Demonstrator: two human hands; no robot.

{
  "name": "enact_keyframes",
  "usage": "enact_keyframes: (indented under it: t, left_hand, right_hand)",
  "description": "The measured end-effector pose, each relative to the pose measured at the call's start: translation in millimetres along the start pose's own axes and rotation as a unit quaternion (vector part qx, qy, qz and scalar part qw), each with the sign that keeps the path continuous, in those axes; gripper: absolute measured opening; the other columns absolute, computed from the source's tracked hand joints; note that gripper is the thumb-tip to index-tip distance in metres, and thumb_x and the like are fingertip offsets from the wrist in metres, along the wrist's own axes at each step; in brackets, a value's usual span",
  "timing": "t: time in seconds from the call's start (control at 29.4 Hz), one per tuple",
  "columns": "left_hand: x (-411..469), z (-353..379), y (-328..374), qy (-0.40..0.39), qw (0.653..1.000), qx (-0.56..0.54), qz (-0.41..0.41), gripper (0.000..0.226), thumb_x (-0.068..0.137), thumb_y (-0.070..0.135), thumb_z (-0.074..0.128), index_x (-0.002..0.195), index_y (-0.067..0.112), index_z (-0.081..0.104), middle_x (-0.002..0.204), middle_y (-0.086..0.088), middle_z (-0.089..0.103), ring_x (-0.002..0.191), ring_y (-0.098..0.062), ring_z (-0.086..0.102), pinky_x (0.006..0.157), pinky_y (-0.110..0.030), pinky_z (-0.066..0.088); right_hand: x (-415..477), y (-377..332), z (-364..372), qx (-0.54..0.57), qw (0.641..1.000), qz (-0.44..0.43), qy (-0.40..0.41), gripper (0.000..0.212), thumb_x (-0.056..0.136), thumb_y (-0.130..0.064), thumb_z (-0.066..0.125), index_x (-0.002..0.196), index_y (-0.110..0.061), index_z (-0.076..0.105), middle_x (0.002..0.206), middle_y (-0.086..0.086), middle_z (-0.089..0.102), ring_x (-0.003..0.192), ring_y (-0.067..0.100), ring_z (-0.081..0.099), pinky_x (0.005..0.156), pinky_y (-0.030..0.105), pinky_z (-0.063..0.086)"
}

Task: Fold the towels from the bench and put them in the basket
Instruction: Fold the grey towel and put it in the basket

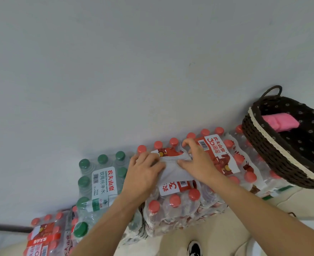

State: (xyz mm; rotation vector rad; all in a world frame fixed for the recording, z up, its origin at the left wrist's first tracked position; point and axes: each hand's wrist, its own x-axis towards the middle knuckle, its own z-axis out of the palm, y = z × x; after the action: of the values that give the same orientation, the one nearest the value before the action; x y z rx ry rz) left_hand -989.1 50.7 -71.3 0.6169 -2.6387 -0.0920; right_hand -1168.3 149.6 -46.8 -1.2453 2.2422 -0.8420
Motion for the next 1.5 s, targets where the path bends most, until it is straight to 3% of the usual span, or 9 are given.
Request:
enact_keyframes:
  t: [0.2, 0.31, 0.41, 0.54, 0.71, 0.85, 0.99, 1.26, 1.5]
  left_hand:
    - [-23, -9, -9, -0.156, 0.988, -0.005, 0.003, 0.074, 0.074, 0.046, 0.048, 0.143, 0.021, 0.04, 0.148, 0.003, 0.042, 0.137, -0.019, 0.037, 0.111, -0.042, 0.025]
    - [-16, -8, -10, -0.178, 0.982, -0.06, -0.036, 0.076, 0.074, 0.041, 0.051, 0.146, 0.025, 0.034, 0.151, 0.005, 0.036, 0.14, -0.017, 0.033, 0.113, -0.033, 0.022]
    - [-4, -2, -10, -0.173, 0.975, -0.116, -0.083, 0.068, 0.076, 0.041, 0.061, 0.14, 0.029, 0.042, 0.141, 0.009, 0.046, 0.127, -0.015, 0.044, 0.104, -0.032, 0.039]
    - [14, -8, -7, -0.173, 0.943, -0.221, -0.181, 0.048, 0.073, 0.038, 0.07, 0.119, 0.035, 0.059, 0.109, 0.012, 0.066, 0.099, -0.009, 0.062, 0.082, -0.029, 0.054]
    - [10, -43, 4, -0.106, 0.83, -0.429, -0.34, 0.022, 0.081, 0.023, 0.07, 0.102, 0.021, 0.064, 0.087, 0.003, 0.074, 0.075, -0.006, 0.071, 0.063, -0.022, 0.057]
    - [9, -73, 33, -0.029, 0.694, -0.602, -0.393, 0.02, 0.093, 0.029, 0.058, 0.1, 0.01, 0.059, 0.077, -0.004, 0.074, 0.068, -0.016, 0.072, 0.055, -0.022, 0.053]
    - [17, -80, 66, -0.014, 0.601, -0.685, -0.411, 0.038, 0.087, 0.039, 0.061, 0.104, 0.005, 0.06, 0.078, -0.01, 0.073, 0.068, -0.023, 0.07, 0.058, -0.034, 0.057]
    - [61, -75, 120, -0.065, 0.672, -0.653, -0.343, 0.047, 0.073, 0.048, 0.069, 0.111, 0.022, 0.064, 0.103, 0.004, 0.074, 0.095, -0.012, 0.07, 0.088, -0.036, 0.053]
    - [151, -42, 218, -0.042, 0.735, -0.623, -0.263, 0.062, 0.09, 0.027, 0.065, 0.136, 0.051, 0.031, 0.108, -0.006, 0.069, 0.093, -0.017, 0.07, 0.08, -0.032, 0.058]
  right_hand:
    - [-12, 5, 9, -0.317, 0.902, -0.279, 0.083, 0.019, 0.085, -0.024, 0.055, 0.099, -0.02, 0.068, 0.123, 0.003, 0.061, 0.118, 0.025, 0.054, 0.091, 0.042, 0.043]
    - [-24, 18, 3, -0.321, 0.918, -0.229, -0.041, 0.054, 0.093, -0.047, 0.036, 0.137, -0.018, 0.05, 0.146, -0.001, 0.046, 0.138, 0.018, 0.037, 0.107, 0.045, 0.036]
    - [-22, 19, -6, -0.334, 0.915, -0.168, -0.151, 0.076, 0.09, -0.059, 0.043, 0.152, -0.023, 0.019, 0.159, -0.006, 0.02, 0.146, 0.014, 0.019, 0.117, 0.04, 0.024]
    - [-1, -4, -12, -0.16, 0.975, -0.055, -0.143, 0.057, 0.079, -0.026, 0.067, 0.132, -0.031, 0.047, 0.123, -0.007, 0.059, 0.11, 0.014, 0.057, 0.09, 0.031, 0.049]
    - [-3, -32, -43, 0.021, 0.992, 0.042, -0.113, 0.033, 0.075, -0.019, 0.069, 0.105, -0.027, 0.061, 0.097, -0.01, 0.064, 0.088, 0.01, 0.062, 0.07, 0.023, 0.05]
    - [-33, -50, -51, 0.404, 0.901, 0.147, -0.062, 0.017, 0.089, -0.013, 0.061, 0.105, -0.021, 0.062, 0.099, 0.003, 0.069, 0.092, 0.02, 0.068, 0.066, 0.032, 0.056]
    - [-59, -62, -53, 0.494, 0.86, 0.124, -0.024, 0.026, 0.09, -0.016, 0.063, 0.115, -0.018, 0.058, 0.1, 0.009, 0.07, 0.088, 0.024, 0.07, 0.065, 0.037, 0.059]
    - [-80, -28, -144, 0.353, 0.934, 0.046, 0.045, 0.017, 0.089, -0.016, 0.065, 0.106, -0.015, 0.064, 0.072, -0.003, 0.067, 0.058, 0.012, 0.059, 0.05, 0.025, 0.045]
    - [-74, 67, -254, 0.402, 0.908, 0.088, 0.079, 0.016, 0.091, -0.016, 0.062, 0.104, -0.011, 0.067, 0.073, -0.003, 0.064, 0.061, 0.009, 0.054, 0.059, 0.024, 0.049]
